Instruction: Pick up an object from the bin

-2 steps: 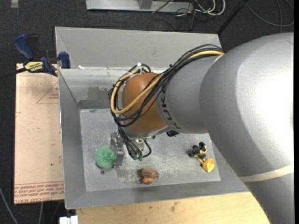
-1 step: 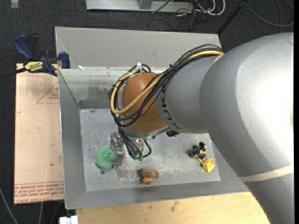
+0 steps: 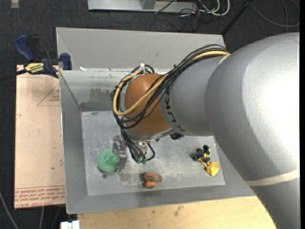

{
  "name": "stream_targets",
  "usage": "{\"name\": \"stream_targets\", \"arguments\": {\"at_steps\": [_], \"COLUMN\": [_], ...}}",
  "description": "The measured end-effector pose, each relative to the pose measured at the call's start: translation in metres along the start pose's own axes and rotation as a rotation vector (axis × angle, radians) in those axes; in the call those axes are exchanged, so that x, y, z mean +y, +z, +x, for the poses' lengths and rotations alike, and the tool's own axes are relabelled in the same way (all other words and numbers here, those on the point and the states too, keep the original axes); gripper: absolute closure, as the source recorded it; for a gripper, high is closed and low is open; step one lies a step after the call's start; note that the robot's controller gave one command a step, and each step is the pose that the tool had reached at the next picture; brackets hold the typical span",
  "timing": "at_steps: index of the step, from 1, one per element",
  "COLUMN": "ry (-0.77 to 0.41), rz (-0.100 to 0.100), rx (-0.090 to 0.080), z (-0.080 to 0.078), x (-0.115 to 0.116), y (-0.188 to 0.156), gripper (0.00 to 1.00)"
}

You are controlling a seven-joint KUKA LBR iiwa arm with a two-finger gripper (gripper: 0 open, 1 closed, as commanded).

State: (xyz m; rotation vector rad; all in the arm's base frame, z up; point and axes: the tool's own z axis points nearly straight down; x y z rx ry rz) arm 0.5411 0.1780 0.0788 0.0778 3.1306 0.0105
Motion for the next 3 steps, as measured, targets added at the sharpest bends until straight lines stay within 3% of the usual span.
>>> {"name": "stream_targets", "arguments": {"at_steps": [3], "ry": [-0.001], "rz": [0.008], "rx": [0.016], "z": [0.002], "x": [-0.001], "y": [-0.042], "gripper": [1.0]}}
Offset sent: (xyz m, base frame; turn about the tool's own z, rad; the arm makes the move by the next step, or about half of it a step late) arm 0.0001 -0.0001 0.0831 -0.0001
